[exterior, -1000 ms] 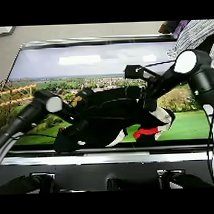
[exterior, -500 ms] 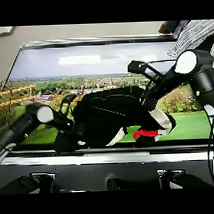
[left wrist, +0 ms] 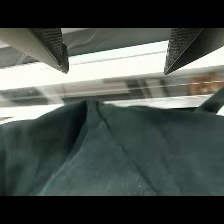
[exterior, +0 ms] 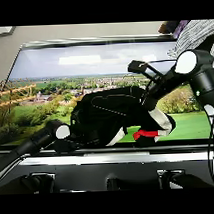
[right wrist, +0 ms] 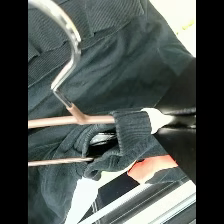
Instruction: Fold the clothes and pants, and hang the long-sleeved shirts on hangers.
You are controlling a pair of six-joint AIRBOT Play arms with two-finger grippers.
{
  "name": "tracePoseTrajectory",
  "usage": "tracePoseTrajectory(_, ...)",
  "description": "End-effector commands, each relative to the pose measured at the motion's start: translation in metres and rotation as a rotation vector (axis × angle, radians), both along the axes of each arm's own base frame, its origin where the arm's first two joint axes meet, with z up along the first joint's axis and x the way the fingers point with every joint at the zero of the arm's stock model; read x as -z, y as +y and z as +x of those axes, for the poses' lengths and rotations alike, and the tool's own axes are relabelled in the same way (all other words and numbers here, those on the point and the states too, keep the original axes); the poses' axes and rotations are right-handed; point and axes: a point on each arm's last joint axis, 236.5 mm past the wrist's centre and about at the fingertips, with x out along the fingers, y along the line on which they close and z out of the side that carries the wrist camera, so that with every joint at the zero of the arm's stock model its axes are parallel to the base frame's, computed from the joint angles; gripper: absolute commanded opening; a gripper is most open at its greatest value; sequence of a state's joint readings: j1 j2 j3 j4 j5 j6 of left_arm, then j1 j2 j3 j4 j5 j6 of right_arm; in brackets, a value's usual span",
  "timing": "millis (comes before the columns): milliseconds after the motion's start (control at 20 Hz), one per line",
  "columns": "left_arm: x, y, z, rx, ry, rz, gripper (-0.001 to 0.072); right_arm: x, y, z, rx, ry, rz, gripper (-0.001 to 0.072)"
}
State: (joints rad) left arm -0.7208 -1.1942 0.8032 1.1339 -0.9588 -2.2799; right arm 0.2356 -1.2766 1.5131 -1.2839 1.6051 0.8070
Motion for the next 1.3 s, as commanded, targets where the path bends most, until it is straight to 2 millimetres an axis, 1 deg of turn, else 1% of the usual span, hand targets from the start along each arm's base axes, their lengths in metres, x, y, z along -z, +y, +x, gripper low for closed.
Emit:
tracePoseTrajectory(0, 0.012, -0.025, 0.013, -0.126, 0.019, -0.072, 0.0720, -0.001, 0.000, -0.001, 0.016, 0.006, 0.003, 0.0036)
tracePoseTrajectory(100, 0.018, -0.034, 0.025, -0.163, -0.008, -0.098, 0.0720, 0.000, 0.000, -0.001, 0.018, 0.007, 0.003, 0.0036)
tracePoseTrajectory(150, 0.024, -0.035, 0.026, -0.168, -0.004, -0.091, 0.0720, -0.001, 0.000, -0.001, 0.018, 0.007, 0.003, 0.0036)
tracePoseTrajectory(250, 0.036, -0.033, 0.021, -0.162, 0.023, -0.065, 0.0720, 0.000, 0.000, -0.001, 0.019, 0.007, 0.003, 0.0036)
tracePoseTrajectory(400, 0.041, -0.032, 0.020, -0.160, 0.036, -0.051, 0.0712, 0.000, 0.000, -0.001, 0.025, 0.009, 0.004, 0.0036)
tracePoseTrajectory(450, 0.042, -0.032, 0.019, -0.160, 0.036, -0.050, 0.0598, -0.001, 0.000, -0.001, 0.025, 0.010, 0.004, 0.0036)
tracePoseTrajectory(550, 0.042, -0.031, 0.020, -0.154, 0.032, -0.051, 0.0057, -0.001, 0.000, -0.001, 0.029, 0.010, 0.005, 0.0036)
tracePoseTrajectory(600, 0.041, -0.032, 0.023, -0.149, 0.018, -0.056, 0.0032, -0.001, 0.000, -0.001, 0.039, 0.014, 0.006, 0.0036)
tracePoseTrajectory(650, 0.039, -0.031, 0.026, -0.146, 0.011, -0.059, 0.0031, -0.001, 0.000, -0.001, 0.049, 0.019, 0.008, 0.0036)
tracePoseTrajectory(750, 0.029, -0.022, 0.038, -0.127, -0.013, -0.070, 0.0029, -0.002, 0.000, -0.005, 0.068, 0.036, 0.011, 0.0036)
tracePoseTrajectory(850, 0.009, -0.006, 0.063, -0.127, -0.057, -0.089, 0.0029, -0.004, 0.000, -0.007, 0.096, 0.048, 0.016, 0.0036)
tracePoseTrajectory(950, -0.011, 0.018, 0.092, -0.136, -0.099, -0.103, 0.0029, -0.007, 0.006, -0.010, 0.113, 0.059, 0.043, 0.0036)
tracePoseTrajectory(1000, -0.020, 0.031, 0.105, -0.121, -0.117, -0.103, 0.0029, -0.010, 0.012, -0.012, 0.114, 0.070, 0.074, 0.0036)
tracePoseTrajectory(1100, -0.036, 0.055, 0.132, -0.156, -0.153, -0.109, 0.0029, -0.016, 0.028, -0.014, 0.110, 0.083, 0.145, 0.0035)
tracePoseTrajectory(1150, -0.042, 0.068, 0.146, -0.191, -0.176, -0.112, 0.0029, -0.019, 0.032, -0.013, 0.109, 0.079, 0.165, 0.0035)
tracePoseTrajectory(1200, -0.044, 0.072, 0.150, -0.204, -0.181, -0.112, 0.0029, -0.019, 0.033, -0.012, 0.110, 0.077, 0.168, 0.0035)
tracePoseTrajectory(1250, -0.046, 0.094, 0.170, -0.278, -0.207, -0.111, 0.0029, -0.020, 0.035, -0.005, 0.131, 0.054, 0.184, 0.0035)
